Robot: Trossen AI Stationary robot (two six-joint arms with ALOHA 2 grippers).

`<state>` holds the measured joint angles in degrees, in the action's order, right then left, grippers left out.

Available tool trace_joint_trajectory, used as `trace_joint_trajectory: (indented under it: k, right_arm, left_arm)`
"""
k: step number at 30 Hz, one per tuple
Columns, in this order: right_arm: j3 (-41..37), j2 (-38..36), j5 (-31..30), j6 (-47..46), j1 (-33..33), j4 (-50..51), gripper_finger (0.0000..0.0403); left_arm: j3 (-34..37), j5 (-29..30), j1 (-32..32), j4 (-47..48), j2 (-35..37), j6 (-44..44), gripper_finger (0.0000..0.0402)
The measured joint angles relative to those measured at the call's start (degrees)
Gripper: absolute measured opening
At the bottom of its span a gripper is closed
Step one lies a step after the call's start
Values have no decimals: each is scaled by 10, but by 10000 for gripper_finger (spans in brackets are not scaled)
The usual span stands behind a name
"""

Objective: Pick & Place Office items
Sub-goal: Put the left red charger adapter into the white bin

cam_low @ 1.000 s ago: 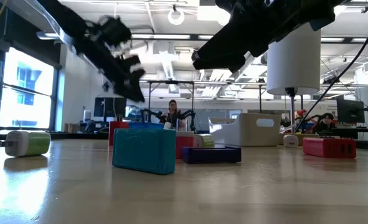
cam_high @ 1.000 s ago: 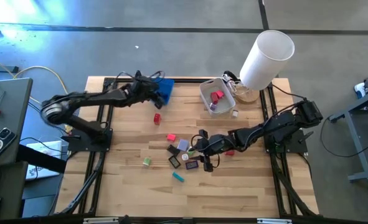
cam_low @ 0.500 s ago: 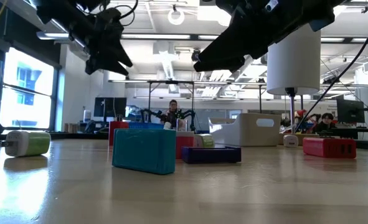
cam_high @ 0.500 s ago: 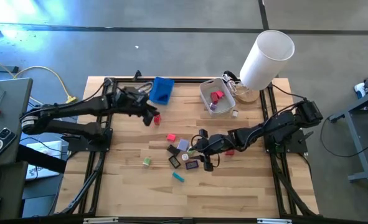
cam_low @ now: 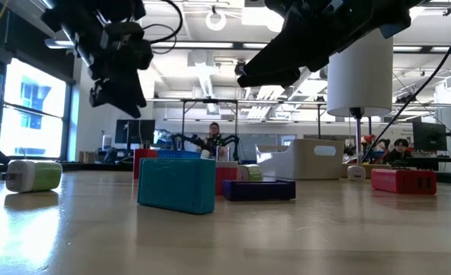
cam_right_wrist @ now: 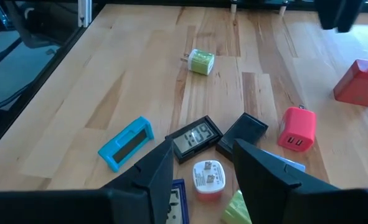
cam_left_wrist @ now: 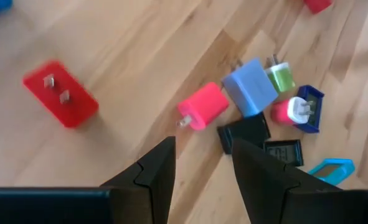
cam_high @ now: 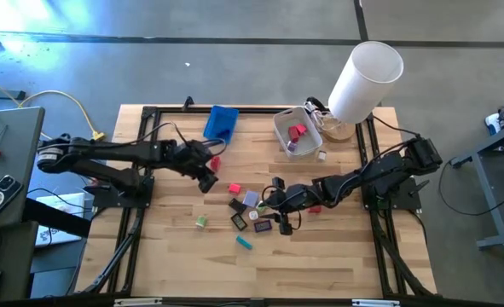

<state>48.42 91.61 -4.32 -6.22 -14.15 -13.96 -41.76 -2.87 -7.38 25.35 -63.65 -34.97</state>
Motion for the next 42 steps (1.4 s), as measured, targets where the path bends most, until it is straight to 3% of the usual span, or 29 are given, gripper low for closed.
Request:
trace_joint_trajectory:
  k: [8, 13, 19, 26, 34, 42]
  right_arm:
    - [0, 0, 0, 0, 0, 0, 153]
    - [0, 0, 0, 0, 0, 0, 153]
    - [0, 0, 0, 1, 0, 0, 153]
    - [0, 0, 0, 2, 0, 4, 153]
    - [0, 0, 0, 2, 0, 4, 153]
    - [0, 0, 0, 2, 0, 4, 153]
  left_arm:
    - [0, -1, 16, 2, 0, -12, 152]
    - [0, 0, 12, 7, 0, 37, 154]
    - [0, 5, 11, 9, 0, 36, 199]
    - [0, 69, 11, 54, 0, -57, 260]
    - [14, 185, 45, 67, 0, -161, 265]
    - [28, 198, 54, 63, 0, -186, 265]
